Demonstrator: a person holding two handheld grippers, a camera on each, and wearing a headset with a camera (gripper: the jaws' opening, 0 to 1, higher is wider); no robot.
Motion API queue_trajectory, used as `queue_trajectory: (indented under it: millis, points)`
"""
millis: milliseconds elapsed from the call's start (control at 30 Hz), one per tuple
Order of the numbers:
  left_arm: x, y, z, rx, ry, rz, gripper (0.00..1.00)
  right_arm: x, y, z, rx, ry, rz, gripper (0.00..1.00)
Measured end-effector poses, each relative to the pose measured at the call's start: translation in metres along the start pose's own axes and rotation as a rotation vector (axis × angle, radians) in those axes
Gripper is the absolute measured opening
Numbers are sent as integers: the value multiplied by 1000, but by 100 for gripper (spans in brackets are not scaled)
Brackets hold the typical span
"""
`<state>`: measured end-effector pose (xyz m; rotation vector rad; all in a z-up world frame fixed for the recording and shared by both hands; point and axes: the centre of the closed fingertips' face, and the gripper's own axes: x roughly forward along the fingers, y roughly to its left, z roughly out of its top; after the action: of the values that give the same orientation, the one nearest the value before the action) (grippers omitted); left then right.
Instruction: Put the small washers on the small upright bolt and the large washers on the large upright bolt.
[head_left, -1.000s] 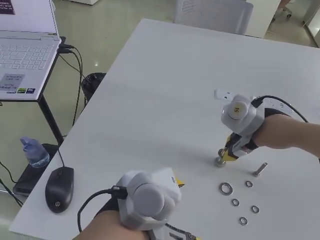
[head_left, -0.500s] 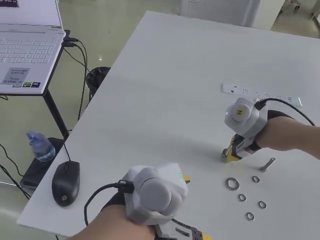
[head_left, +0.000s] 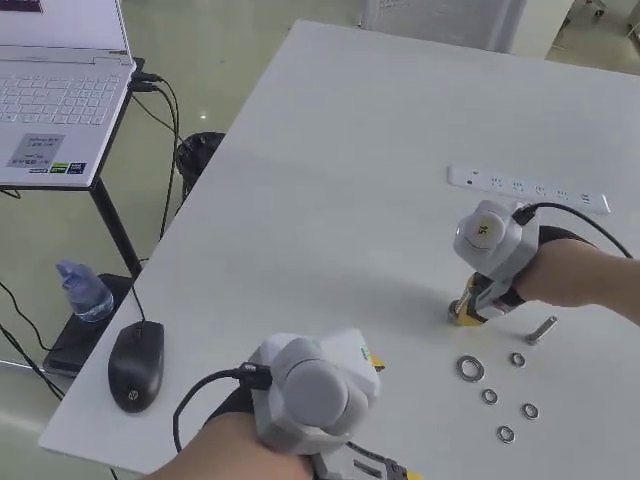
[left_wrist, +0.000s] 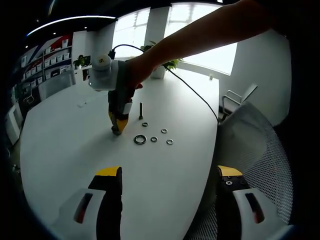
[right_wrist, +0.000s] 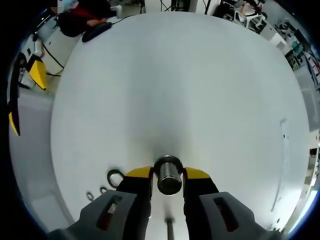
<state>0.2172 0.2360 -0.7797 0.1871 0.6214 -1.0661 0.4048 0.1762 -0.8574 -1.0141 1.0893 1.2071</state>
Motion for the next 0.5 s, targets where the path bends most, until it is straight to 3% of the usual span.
queue_trajectory:
  millis: [500]
  points:
    - [-5,-8,-5,19,21,-34,73,2,-3,-2,24,-7,6,25]
